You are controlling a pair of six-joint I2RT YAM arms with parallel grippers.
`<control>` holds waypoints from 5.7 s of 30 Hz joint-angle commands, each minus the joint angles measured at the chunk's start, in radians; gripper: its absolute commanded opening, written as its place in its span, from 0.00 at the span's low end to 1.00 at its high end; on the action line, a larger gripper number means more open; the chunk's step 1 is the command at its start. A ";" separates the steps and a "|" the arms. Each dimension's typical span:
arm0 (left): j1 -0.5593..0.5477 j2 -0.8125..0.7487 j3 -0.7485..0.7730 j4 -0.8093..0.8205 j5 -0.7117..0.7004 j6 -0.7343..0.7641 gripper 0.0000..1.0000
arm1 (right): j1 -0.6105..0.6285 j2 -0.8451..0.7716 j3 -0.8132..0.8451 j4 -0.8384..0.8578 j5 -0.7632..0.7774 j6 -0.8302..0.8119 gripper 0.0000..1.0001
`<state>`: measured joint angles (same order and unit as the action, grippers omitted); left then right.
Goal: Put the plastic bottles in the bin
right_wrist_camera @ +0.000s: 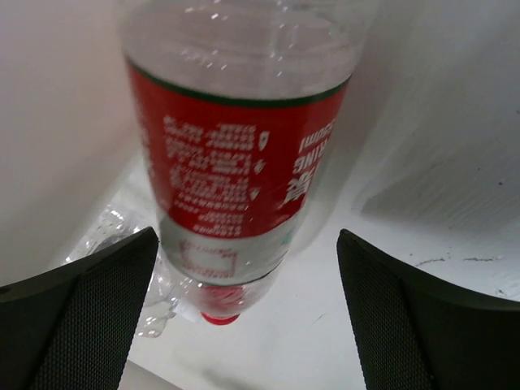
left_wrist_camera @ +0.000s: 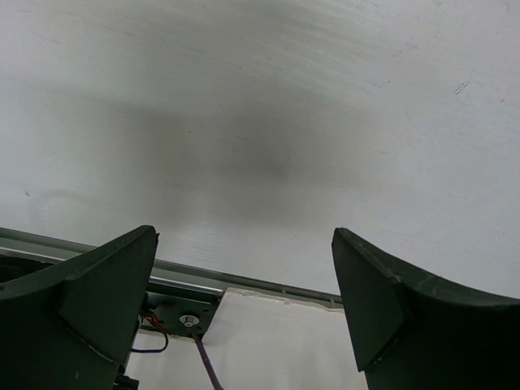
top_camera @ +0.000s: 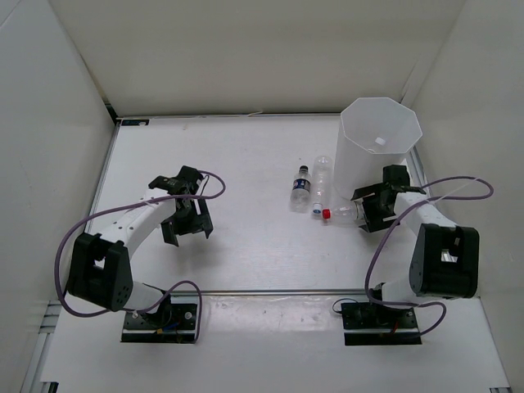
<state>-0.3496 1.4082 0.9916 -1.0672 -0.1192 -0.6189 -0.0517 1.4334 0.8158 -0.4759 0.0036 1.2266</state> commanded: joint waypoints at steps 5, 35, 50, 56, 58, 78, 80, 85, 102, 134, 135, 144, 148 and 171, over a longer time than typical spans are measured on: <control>0.001 -0.029 -0.007 -0.008 -0.008 -0.008 1.00 | -0.037 0.062 0.019 0.014 -0.080 -0.064 0.82; -0.009 0.120 0.323 -0.059 0.029 -0.039 1.00 | -0.019 -0.150 1.040 -0.321 0.265 -0.534 0.14; -0.097 0.486 0.921 -0.050 0.185 -0.068 1.00 | 0.159 0.144 1.322 -0.391 0.367 -0.685 1.00; -0.097 0.736 1.177 0.065 0.446 -0.041 1.00 | 0.184 -0.097 1.057 -0.443 0.156 -0.564 1.00; -0.106 0.787 1.244 0.131 0.513 -0.041 1.00 | 0.184 -0.122 1.048 -0.489 0.133 -0.573 1.00; -0.235 1.066 1.234 0.360 0.662 0.008 1.00 | 0.162 -0.156 1.068 -0.541 0.151 -0.647 1.00; -0.235 1.080 1.234 0.360 0.662 0.008 1.00 | 0.162 -0.165 1.068 -0.541 0.151 -0.656 1.00; -0.244 1.131 1.246 0.380 0.708 -0.012 0.93 | 0.162 -0.198 1.048 -0.541 0.185 -0.665 1.00; -0.060 0.858 1.195 0.355 0.660 -0.182 0.24 | 0.162 -0.208 1.014 -0.541 0.216 -0.654 1.00; -0.420 1.017 1.584 1.127 0.443 -0.395 0.65 | 0.141 -0.510 0.977 -0.727 0.355 -0.446 1.00; -0.420 1.017 1.584 1.127 0.443 -0.377 0.91 | 0.141 -0.510 0.977 -0.727 0.342 -0.446 1.00; -0.127 0.604 1.263 0.971 0.599 -0.252 1.00 | 0.141 -0.469 0.928 -0.600 0.248 -0.446 1.00; 0.006 0.347 0.756 0.971 0.584 -0.216 1.00 | 0.141 -0.449 0.884 -0.549 0.248 -0.455 1.00; -0.065 0.664 0.631 0.803 0.541 -0.165 1.00 | 0.141 -0.380 0.846 -0.451 0.205 -0.584 1.00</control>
<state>-0.4110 2.0796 1.5681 -0.2489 0.4328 -0.8097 0.0917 1.0557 1.6527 -0.9733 0.2028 0.6857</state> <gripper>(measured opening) 0.995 0.998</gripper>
